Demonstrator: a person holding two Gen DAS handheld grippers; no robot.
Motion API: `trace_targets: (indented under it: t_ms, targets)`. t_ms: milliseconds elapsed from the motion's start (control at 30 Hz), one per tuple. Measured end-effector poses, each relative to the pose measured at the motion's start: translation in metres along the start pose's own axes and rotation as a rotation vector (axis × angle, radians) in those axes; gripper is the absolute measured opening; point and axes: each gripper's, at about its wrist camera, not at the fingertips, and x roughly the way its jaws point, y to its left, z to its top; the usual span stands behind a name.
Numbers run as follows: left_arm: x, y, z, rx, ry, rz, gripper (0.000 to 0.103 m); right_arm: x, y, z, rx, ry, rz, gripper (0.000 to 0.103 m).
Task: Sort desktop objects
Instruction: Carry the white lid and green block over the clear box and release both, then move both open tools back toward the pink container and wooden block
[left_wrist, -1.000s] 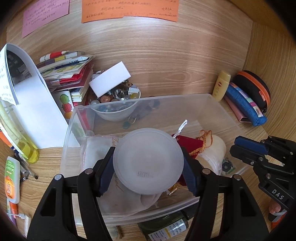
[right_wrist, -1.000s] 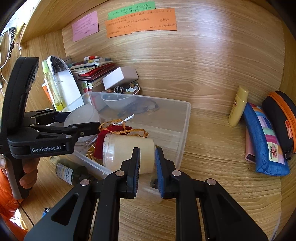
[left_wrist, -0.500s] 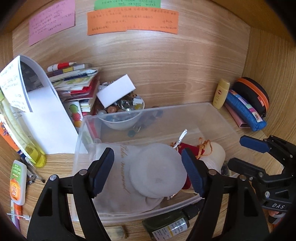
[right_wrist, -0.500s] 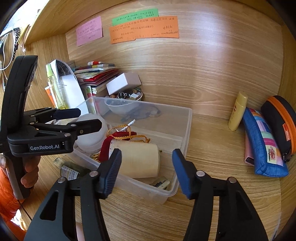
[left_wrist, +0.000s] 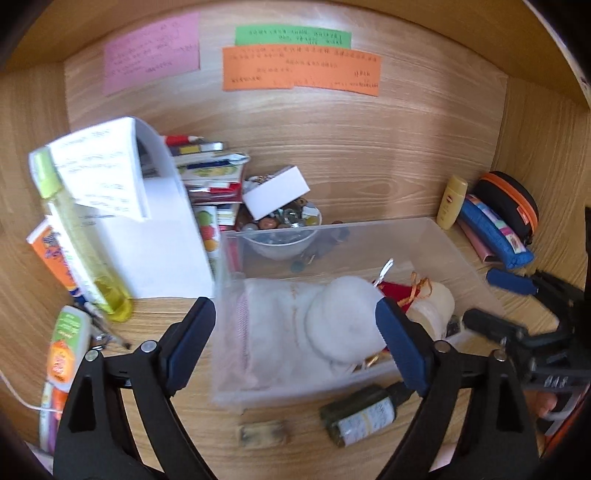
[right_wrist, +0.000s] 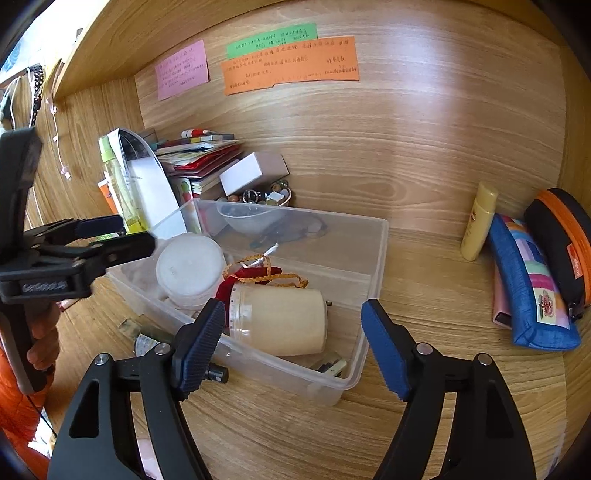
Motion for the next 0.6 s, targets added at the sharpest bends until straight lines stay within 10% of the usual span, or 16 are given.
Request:
trace_targets:
  t_ms: [600]
  targets:
    - [-0.026,0.062,-0.047,-0.055,0.093,0.117,0.091,-0.035,0.032,-0.032,-0.082,0.058,0.06,0.084]
